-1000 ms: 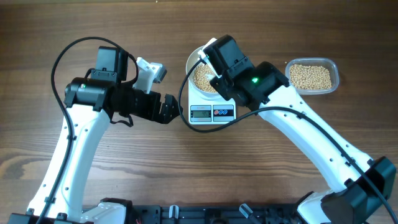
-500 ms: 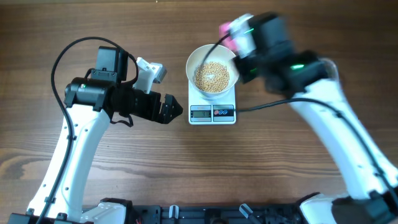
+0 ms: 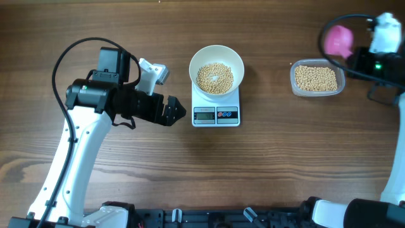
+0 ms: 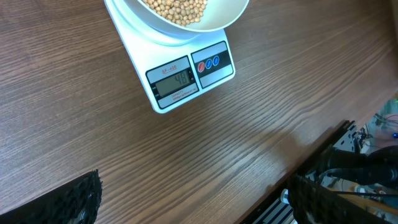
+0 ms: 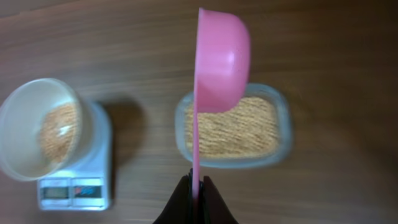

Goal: Scoop item into bowl and weigh 150g on scale
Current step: 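Move the empty pink scoop back right to the soybean tub, then lower the pink scoop into the soybeans with the right gripper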

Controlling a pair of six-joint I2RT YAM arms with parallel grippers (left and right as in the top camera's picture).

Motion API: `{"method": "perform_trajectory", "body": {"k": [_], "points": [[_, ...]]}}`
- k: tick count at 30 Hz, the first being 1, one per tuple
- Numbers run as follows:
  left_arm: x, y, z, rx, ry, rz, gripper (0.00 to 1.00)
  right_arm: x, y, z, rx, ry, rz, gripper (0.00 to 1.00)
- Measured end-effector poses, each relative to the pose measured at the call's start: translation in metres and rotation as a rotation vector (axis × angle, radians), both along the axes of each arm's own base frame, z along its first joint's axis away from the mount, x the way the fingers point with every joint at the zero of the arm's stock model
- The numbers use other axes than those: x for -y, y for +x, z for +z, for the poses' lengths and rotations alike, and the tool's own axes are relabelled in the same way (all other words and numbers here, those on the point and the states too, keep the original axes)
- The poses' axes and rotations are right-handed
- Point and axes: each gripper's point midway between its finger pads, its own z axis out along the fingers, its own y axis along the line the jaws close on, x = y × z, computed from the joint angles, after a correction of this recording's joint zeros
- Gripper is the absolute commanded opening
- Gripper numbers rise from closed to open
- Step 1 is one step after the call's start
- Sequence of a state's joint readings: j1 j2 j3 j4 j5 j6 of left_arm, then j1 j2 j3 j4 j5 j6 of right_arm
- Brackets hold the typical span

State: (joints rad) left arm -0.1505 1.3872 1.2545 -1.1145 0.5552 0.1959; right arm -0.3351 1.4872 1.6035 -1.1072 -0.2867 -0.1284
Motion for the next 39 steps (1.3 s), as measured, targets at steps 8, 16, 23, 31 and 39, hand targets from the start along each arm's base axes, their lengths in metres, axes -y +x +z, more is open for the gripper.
{"method": "perform_trajectory", "body": {"k": [8,16,23,31,39], "points": [[0.000,0.000,0.000,0.000,0.000,0.000,1.00,0.019,-0.002,0.000,0.006,-0.103,0.039,0.04],[0.000,0.000,0.000,0.000,0.000,0.000,1.00,0.019,-0.005,-0.039,-0.087,-0.103,0.092,0.04],[0.000,0.000,0.000,0.000,0.000,0.000,1.00,0.011,-0.001,-0.072,-0.189,-0.118,0.137,0.04],[0.000,0.000,0.000,0.000,0.000,0.000,1.00,0.008,-0.002,-0.085,-0.255,-0.244,0.171,0.04],[0.000,0.000,0.000,0.000,0.000,0.000,1.00,0.014,-0.002,-0.113,-0.293,-0.302,0.153,0.04]]}}
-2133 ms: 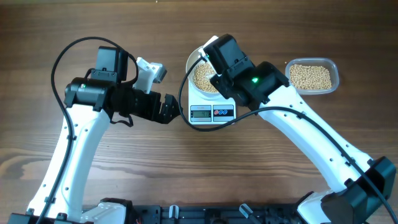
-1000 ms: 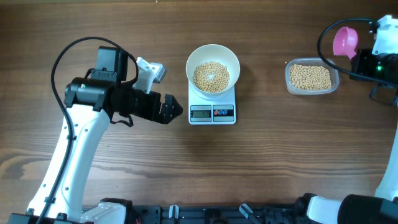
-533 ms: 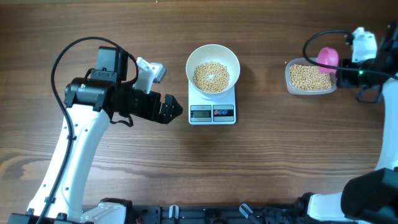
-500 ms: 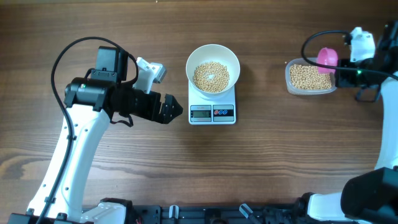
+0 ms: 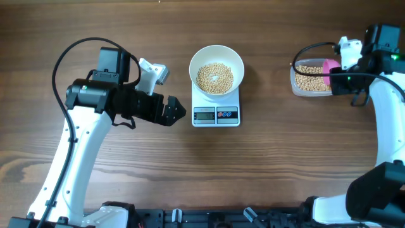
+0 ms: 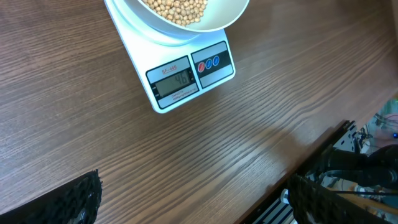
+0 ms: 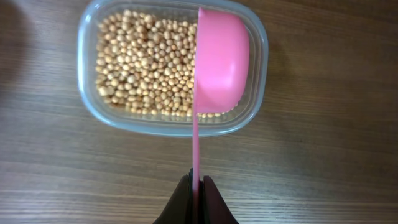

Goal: Scoop item into bowl and weigh 150g on scale
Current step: 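Lower the pink scoop into the soybeans with the right gripper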

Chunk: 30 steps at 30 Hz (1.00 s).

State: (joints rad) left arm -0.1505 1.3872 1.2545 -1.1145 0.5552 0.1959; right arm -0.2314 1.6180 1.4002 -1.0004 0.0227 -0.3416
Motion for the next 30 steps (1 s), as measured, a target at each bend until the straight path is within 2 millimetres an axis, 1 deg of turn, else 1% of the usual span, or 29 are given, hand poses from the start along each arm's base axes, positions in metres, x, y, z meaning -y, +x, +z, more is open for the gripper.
{"method": "perform_trajectory", "body": {"k": [6,9,13,16,19,24,30], "points": [[0.000,0.000,0.000,0.000,0.000,0.000,1.00,0.005,0.012,0.000,0.052,-0.012,-0.032,0.04],[0.000,0.000,0.000,0.000,0.000,0.000,1.00,0.005,0.010,-0.006,0.046,-0.010,-0.036,0.04],[0.000,0.000,0.000,0.000,0.000,0.000,1.00,0.002,0.003,-0.021,0.017,-0.002,-0.037,0.04],[0.000,0.000,0.000,0.000,0.000,0.000,1.00,-0.005,0.004,-0.029,0.016,0.007,-0.029,0.04],[0.000,0.000,0.000,0.000,0.000,0.000,1.00,-0.017,0.002,-0.034,0.004,0.033,-0.022,0.04],[0.000,0.000,0.000,0.000,0.000,0.000,1.00,-0.030,0.002,-0.035,0.010,0.108,-0.031,0.04],[0.000,0.000,0.000,0.000,0.000,0.000,1.00,-0.039,0.002,-0.035,0.011,0.172,-0.062,0.04]]}}
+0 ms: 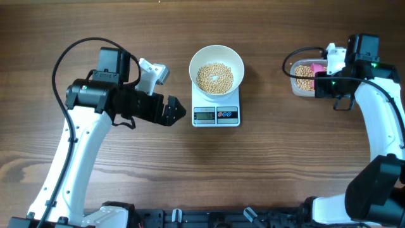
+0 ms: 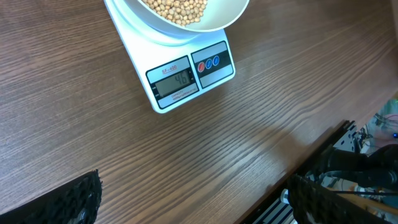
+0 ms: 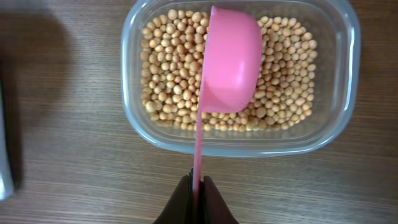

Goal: Scoop item into bowl and weigh 150g on scale
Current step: 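Lower the pink scoop into the soybeans with the right gripper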

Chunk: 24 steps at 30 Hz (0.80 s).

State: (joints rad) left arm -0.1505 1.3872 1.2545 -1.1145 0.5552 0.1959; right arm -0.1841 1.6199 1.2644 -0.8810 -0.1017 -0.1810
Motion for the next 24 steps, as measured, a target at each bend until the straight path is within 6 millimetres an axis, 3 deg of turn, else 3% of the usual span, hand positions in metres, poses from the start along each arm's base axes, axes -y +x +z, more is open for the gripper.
{"method": "perform_trajectory", "body": {"k": [9,18,24], "points": [[0.000,0.000,0.000,0.000,0.000,0.000,1.00,-0.013,-0.007,-0.001,-0.028,0.089,-0.017,0.04],[0.000,0.000,0.000,0.000,0.000,0.000,1.00,-0.008,-0.013,-0.017,-0.079,0.305,-0.088,0.04],[0.000,0.000,0.000,0.000,0.000,0.000,1.00,0.000,-0.015,-0.014,-0.064,0.443,-0.143,0.04]]}}
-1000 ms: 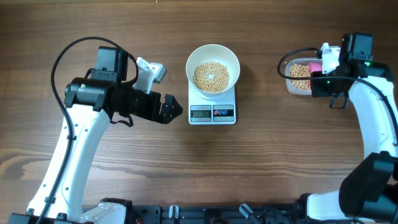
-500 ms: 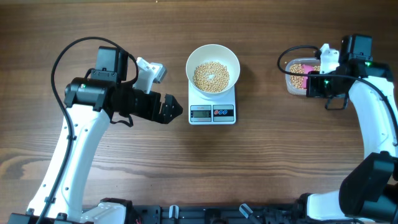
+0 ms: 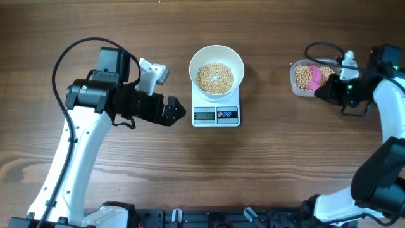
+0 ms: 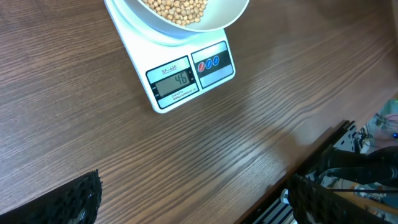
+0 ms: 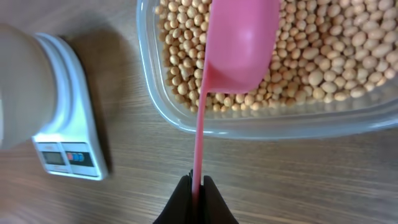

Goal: Scoop item into bowl and weigh 150g on scale
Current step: 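Lower the pink scoop into the soybeans with the right gripper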

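Note:
A white bowl (image 3: 216, 57) holding soybeans sits on the white scale (image 3: 216, 114), whose display (image 4: 177, 79) reads about 46. At the right, a clear tub (image 3: 299, 82) of soybeans (image 5: 323, 56) stands on the table. My right gripper (image 5: 198, 182) is shut on the handle of a pink scoop (image 5: 239, 43), whose cup is tipped down into the beans in the tub. My left gripper (image 3: 169, 111) hovers left of the scale, open with nothing between its fingertips (image 4: 81, 199).
The wooden table's front edge (image 4: 323, 146) lies close under the left wrist, with cables and rig beyond it. The scale stands about midway between the two arms.
The right gripper has tilted and dropped lower, and the scoop's cup now digs deeper into the beans toward the tub's left part. The left arm and scale reading are unchanged.
First the right gripper held the pink scoop high above the tub at the far right. Then the scoop was at the tub's right end, then over its middle, and now it is sunk in the beans. The left arm stayed still throughout.

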Controlling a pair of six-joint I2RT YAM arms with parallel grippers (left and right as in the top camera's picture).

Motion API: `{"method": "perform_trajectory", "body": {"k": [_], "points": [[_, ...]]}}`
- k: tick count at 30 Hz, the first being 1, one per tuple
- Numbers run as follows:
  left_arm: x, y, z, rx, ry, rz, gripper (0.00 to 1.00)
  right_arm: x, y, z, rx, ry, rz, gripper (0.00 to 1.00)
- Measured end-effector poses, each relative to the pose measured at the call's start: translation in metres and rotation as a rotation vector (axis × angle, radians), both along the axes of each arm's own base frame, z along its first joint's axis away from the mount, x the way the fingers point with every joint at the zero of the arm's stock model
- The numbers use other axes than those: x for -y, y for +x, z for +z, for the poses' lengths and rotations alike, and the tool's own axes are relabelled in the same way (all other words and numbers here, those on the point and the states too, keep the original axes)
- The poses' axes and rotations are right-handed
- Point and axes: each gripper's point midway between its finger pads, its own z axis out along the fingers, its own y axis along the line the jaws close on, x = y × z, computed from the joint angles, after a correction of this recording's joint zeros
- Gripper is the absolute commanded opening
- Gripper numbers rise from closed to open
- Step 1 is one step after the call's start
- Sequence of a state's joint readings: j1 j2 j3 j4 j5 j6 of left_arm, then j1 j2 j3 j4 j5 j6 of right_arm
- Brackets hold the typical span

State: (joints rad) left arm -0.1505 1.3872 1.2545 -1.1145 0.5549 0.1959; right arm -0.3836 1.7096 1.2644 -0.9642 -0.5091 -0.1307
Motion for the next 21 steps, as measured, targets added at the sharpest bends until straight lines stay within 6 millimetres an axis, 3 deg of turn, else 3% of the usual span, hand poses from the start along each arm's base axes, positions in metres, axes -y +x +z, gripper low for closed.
{"method": "perform_trajectory", "body": {"k": [21], "points": [[0.000,0.000,0.000,0.000,0.000,0.000,1.00,0.033,-0.010,0.011,0.030,0.159,-0.146,0.04]]}}
